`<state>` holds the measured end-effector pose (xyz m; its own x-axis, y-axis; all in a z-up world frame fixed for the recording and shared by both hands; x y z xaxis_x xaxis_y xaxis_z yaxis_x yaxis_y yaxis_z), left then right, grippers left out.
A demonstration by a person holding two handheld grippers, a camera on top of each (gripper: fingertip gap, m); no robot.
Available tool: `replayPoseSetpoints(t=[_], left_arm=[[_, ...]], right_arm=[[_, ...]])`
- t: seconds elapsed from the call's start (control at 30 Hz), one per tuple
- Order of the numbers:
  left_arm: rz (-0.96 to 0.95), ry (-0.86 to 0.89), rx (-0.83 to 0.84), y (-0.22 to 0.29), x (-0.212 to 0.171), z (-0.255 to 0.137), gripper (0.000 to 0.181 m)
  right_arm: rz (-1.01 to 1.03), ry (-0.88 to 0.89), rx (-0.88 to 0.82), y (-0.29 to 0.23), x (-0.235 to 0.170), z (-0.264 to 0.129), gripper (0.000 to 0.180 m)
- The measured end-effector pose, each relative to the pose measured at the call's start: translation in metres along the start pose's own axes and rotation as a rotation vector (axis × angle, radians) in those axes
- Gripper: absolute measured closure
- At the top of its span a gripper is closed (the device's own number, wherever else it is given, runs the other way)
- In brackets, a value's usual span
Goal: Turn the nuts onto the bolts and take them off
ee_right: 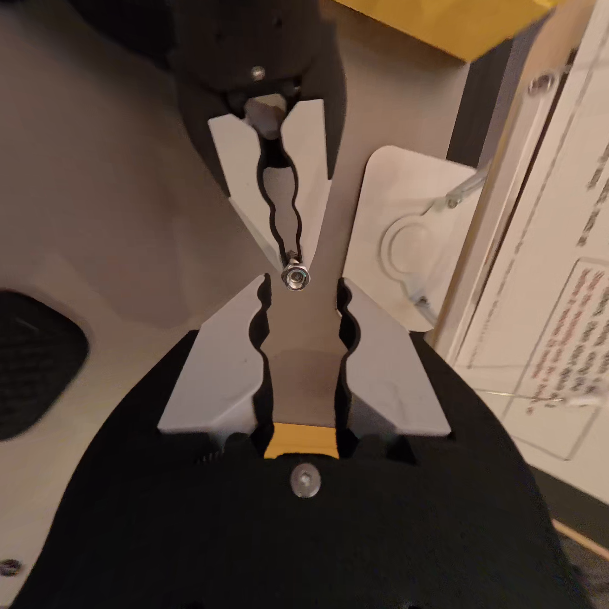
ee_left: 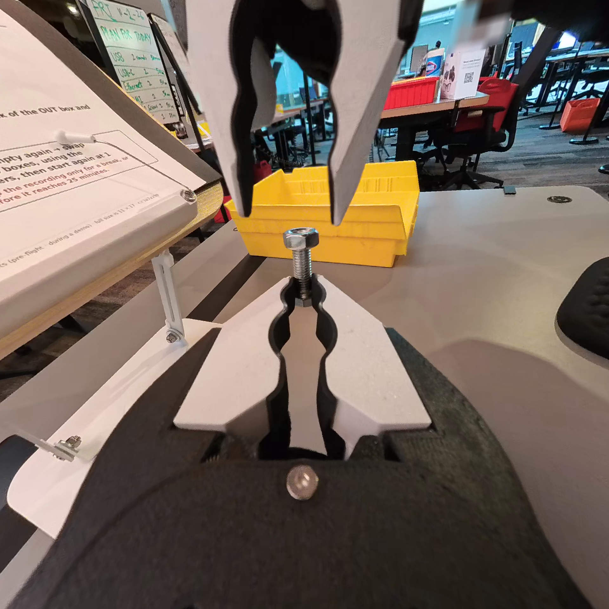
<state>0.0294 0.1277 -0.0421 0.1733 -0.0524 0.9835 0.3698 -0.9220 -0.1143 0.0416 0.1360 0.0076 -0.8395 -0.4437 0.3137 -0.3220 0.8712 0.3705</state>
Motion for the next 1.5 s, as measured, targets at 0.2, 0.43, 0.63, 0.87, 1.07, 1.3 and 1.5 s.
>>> replayPoseSetpoints(t=[0.2, 0.43, 0.63, 0.87, 1.07, 1.3, 1.5], left_arm=[[0.002, 0.009, -0.011, 0.002, 0.002, 0.001, 0.173], [0.004, 0.005, -0.008, 0.001, 0.001, 0.000, 0.173], [-0.005, -0.003, 0.006, -0.002, -0.002, -0.001, 0.173], [0.001, -0.001, -0.010, 0.001, 0.000, 0.002, 0.173], [-0.001, 0.003, -0.023, 0.003, 0.000, 0.002, 0.173], [0.005, 0.002, -0.028, 0.005, 0.001, 0.003, 0.173], [0.010, -0.010, -0.025, 0.005, -0.001, 0.004, 0.173]], right_arm=[[-0.273, 0.010, -0.022, -0.007, -0.002, 0.002, 0.154], [-0.281, -0.002, -0.001, -0.009, -0.004, 0.008, 0.165], [0.306, -0.127, 0.109, -0.004, -0.005, 0.013, 0.164], [0.183, -0.117, 0.022, -0.001, -0.005, 0.011, 0.130], [-0.131, -0.014, -0.033, -0.003, 0.001, 0.000, 0.130], [-0.271, -0.032, -0.011, -0.012, -0.006, 0.009, 0.163], [-0.173, -0.043, 0.029, -0.013, -0.009, 0.012, 0.163]])
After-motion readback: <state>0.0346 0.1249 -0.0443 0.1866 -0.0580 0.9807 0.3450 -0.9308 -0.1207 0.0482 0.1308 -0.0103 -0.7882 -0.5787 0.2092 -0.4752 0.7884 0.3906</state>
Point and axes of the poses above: each gripper's, where its closed fingertips meet, z out along the fingers, x out of its top, y = z × x across the jaws, the point moved 2 cm from there along -z, back along the fingers, and after that the axes turned 14 degrees about -x, right-handed, at the moved point
